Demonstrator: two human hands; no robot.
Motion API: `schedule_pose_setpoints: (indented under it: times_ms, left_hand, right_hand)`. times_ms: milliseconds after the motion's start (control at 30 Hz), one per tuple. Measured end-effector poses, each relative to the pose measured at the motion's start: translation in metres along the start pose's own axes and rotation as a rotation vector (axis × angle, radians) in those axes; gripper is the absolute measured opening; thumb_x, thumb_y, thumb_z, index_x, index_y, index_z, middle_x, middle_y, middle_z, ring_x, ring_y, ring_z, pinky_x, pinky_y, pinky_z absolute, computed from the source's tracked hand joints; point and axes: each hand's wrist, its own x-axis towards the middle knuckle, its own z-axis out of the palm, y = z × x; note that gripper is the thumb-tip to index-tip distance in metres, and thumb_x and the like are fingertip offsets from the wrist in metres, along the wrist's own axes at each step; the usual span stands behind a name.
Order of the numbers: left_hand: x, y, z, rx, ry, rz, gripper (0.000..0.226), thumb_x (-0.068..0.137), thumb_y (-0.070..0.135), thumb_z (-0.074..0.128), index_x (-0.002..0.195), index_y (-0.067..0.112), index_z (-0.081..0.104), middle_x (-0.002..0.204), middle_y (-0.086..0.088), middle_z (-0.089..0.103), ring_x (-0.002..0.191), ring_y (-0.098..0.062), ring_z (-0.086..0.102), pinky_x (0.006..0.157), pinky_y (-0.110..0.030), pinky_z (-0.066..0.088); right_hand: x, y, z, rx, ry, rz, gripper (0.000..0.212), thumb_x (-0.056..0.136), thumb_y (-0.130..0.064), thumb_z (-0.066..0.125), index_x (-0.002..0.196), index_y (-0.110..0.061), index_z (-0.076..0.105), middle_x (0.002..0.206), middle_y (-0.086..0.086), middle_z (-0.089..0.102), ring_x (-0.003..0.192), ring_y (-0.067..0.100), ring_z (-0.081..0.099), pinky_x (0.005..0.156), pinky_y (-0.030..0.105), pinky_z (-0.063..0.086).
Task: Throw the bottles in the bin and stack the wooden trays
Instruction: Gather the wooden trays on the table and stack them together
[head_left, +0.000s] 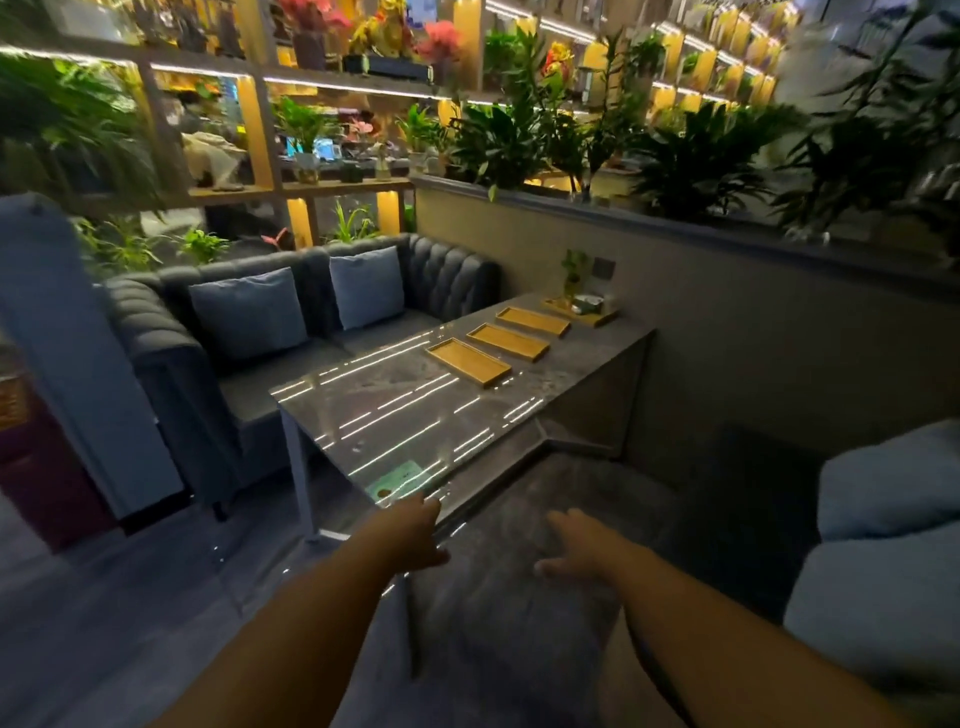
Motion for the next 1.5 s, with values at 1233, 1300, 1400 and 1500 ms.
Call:
schedule_pose_setpoints:
  times_ms: [1233, 1300, 1400, 1500]
  left_hand:
    - [0.566, -0.025, -0.081, -0.064, -0.086, -0.175, 0.076, 0.074, 0.060, 0.065, 0.135, 0.022, 0.041, 0.136, -0.007, 0.052, 0.121, -0.029, 0.053, 0.095, -0.043, 0.048]
    - [0.590, -0.036, -0.077, -0.070, -0.094, -0.217, 0.076, 0.073, 0.061, 0.065, 0.133, 0.021, 0.042, 0.132, -0.008, 0.053, 0.118, -0.029, 0.054, 0.092, -0.042, 0.048]
    - [0.628, -0.056, -0.073, -0.101, -0.098, -0.276, 0.073, 0.074, 0.058, 0.066, 0.132, 0.020, 0.043, 0.128, -0.008, 0.055, 0.113, -0.029, 0.056, 0.088, -0.041, 0.050]
    - [0.663, -0.078, -0.071, -0.123, -0.110, -0.324, 0.073, 0.074, 0.059, 0.066, 0.131, 0.019, 0.043, 0.127, -0.009, 0.054, 0.113, -0.031, 0.056, 0.086, -0.043, 0.048]
  right_hand:
    - [0.532, 0.215, -0.216, 0.010, -0.156, -0.105, 0.083, 0.080, -0.053, 0.068, 0.147, -0.021, 0.032, 0.152, 0.012, 0.038, 0.138, 0.030, 0.040, 0.112, 0.043, 0.037]
    - [0.563, 0.215, -0.220, -0.025, -0.167, -0.133, 0.082, 0.079, -0.055, 0.068, 0.146, -0.022, 0.034, 0.150, 0.013, 0.040, 0.136, 0.031, 0.041, 0.110, 0.045, 0.039]
    - [0.613, 0.211, -0.225, -0.064, -0.208, -0.161, 0.084, 0.078, -0.057, 0.067, 0.145, -0.020, 0.034, 0.149, 0.013, 0.039, 0.134, 0.031, 0.043, 0.107, 0.043, 0.041]
    - [0.666, 0.204, -0.233, -0.102, -0.243, -0.207, 0.085, 0.079, -0.058, 0.067, 0.145, -0.017, 0.034, 0.150, 0.013, 0.039, 0.135, 0.031, 0.042, 0.106, 0.042, 0.040]
